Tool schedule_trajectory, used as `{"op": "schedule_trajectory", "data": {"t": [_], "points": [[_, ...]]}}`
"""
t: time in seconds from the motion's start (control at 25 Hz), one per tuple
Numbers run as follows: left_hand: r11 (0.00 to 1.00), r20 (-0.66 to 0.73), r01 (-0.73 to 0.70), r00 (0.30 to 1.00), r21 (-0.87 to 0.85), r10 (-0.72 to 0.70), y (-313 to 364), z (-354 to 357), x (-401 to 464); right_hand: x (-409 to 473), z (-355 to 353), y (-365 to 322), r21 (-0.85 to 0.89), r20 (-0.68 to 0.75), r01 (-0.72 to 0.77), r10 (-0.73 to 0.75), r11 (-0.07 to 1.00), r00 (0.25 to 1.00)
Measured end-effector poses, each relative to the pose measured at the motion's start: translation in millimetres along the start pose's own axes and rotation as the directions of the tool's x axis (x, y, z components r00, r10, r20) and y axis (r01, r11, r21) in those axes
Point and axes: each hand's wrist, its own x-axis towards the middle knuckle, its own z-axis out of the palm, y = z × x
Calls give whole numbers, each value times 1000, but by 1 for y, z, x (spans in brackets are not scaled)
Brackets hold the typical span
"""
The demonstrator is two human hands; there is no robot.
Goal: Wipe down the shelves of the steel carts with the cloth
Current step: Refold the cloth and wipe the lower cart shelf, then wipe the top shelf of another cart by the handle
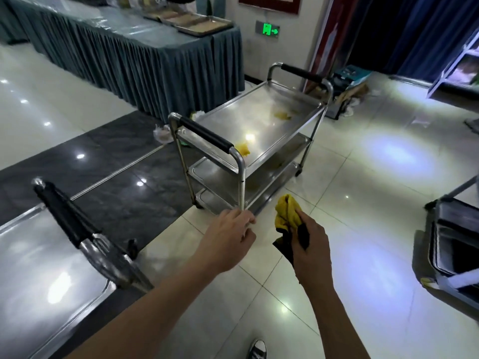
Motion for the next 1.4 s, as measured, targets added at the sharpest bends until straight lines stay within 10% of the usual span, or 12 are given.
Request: {"op": "schedule_trajectory", "data": {"t": [0.6,0.96,1.4], "points": [[957,-203,289,938,11,-281,-69,39,244,320,38,18,-238,309,261,-182,935,934],[871,-277,492,836,-7,-474,-139,54,343,456,107,46,-402,623,570,-243,717,744],[626,-430,778,587,63,-686,-161,78,408,523,164,117,-187,909,866,-251,464,332]]}}
